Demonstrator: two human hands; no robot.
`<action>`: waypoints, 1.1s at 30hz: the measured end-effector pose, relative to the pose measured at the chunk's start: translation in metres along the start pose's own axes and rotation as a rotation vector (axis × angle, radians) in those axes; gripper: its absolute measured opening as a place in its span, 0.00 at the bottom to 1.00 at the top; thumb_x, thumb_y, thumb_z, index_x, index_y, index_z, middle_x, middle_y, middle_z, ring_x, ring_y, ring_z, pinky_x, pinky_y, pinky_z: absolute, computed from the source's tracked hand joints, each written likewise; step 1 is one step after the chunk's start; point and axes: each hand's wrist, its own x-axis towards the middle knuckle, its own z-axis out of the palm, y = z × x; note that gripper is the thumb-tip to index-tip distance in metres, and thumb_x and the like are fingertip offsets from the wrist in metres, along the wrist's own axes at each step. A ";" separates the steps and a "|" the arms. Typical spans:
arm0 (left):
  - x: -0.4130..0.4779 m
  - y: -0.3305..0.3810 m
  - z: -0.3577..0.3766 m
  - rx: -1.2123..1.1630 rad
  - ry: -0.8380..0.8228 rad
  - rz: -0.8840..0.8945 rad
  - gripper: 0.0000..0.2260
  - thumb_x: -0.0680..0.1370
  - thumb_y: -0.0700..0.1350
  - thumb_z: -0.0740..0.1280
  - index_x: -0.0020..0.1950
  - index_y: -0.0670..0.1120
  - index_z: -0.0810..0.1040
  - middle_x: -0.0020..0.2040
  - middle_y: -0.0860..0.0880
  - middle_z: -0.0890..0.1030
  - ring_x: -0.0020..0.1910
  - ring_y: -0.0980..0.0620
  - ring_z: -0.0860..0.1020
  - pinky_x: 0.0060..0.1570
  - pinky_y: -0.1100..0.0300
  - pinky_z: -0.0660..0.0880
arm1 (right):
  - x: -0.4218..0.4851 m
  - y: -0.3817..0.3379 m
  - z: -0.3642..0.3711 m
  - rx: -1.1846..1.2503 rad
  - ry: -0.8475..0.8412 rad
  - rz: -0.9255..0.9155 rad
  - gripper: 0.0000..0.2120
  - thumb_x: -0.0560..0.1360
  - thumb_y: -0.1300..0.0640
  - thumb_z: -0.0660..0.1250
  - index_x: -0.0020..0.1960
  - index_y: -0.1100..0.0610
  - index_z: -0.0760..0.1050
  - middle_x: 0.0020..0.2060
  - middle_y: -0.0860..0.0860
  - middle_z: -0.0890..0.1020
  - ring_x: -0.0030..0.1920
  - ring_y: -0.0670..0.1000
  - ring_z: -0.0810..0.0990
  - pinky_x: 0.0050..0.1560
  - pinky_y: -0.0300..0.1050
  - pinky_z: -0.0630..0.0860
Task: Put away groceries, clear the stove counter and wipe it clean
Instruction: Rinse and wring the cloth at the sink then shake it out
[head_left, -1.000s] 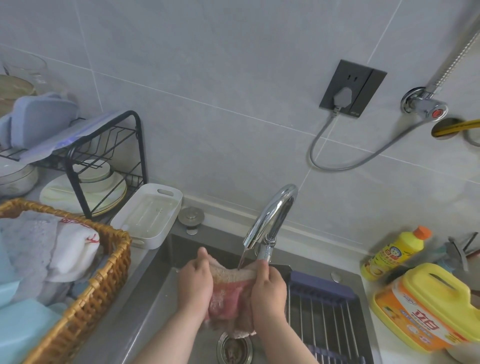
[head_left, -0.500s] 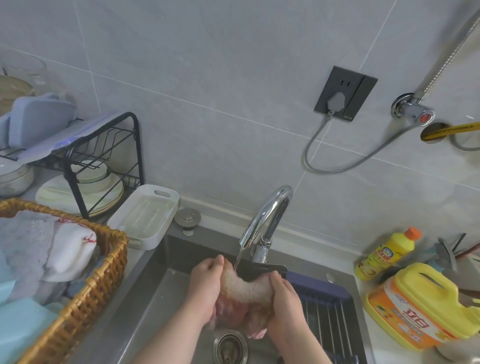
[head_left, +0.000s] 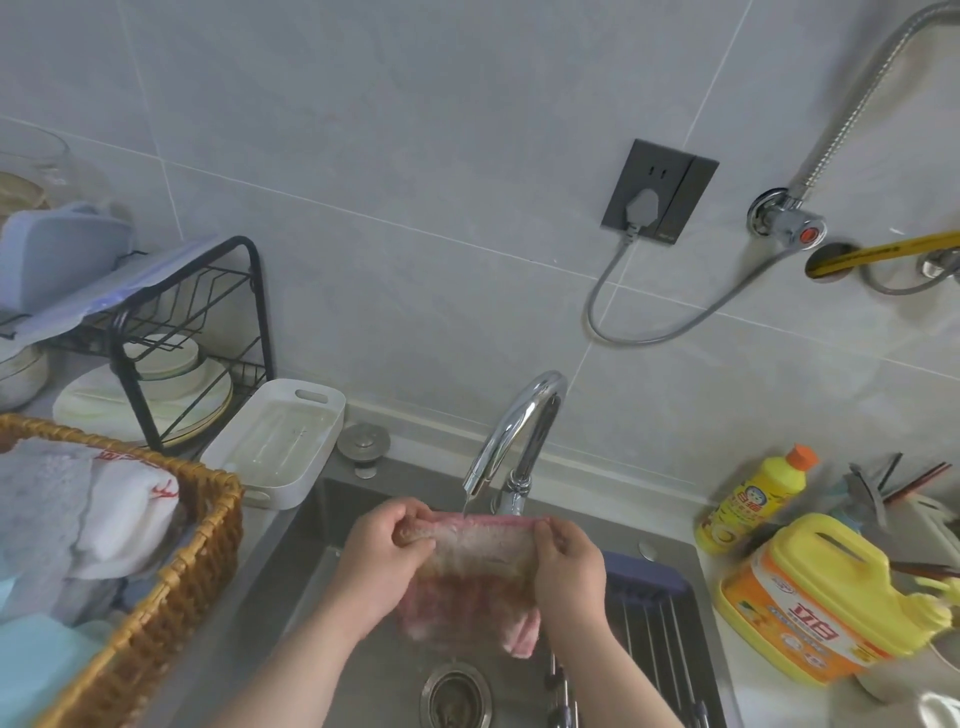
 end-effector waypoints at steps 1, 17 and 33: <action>0.003 0.005 -0.005 0.093 -0.009 0.060 0.09 0.71 0.36 0.71 0.43 0.50 0.78 0.42 0.55 0.81 0.43 0.55 0.79 0.41 0.66 0.73 | -0.001 0.001 0.001 -0.003 0.006 -0.010 0.11 0.81 0.59 0.61 0.41 0.49 0.74 0.37 0.41 0.78 0.39 0.40 0.74 0.37 0.30 0.67; 0.017 -0.011 -0.043 0.122 -0.405 -0.134 0.10 0.76 0.49 0.69 0.40 0.44 0.76 0.38 0.50 0.79 0.41 0.54 0.76 0.45 0.59 0.70 | 0.014 -0.037 -0.012 0.297 -0.212 0.344 0.17 0.80 0.48 0.62 0.51 0.64 0.77 0.42 0.61 0.82 0.37 0.58 0.83 0.32 0.45 0.79; 0.015 -0.014 -0.073 -0.074 -0.737 -0.515 0.16 0.75 0.46 0.68 0.53 0.34 0.80 0.48 0.34 0.81 0.45 0.40 0.80 0.54 0.50 0.75 | 0.013 -0.039 0.009 0.602 -0.669 0.494 0.06 0.80 0.65 0.59 0.56 0.62 0.71 0.48 0.63 0.81 0.47 0.60 0.81 0.48 0.57 0.80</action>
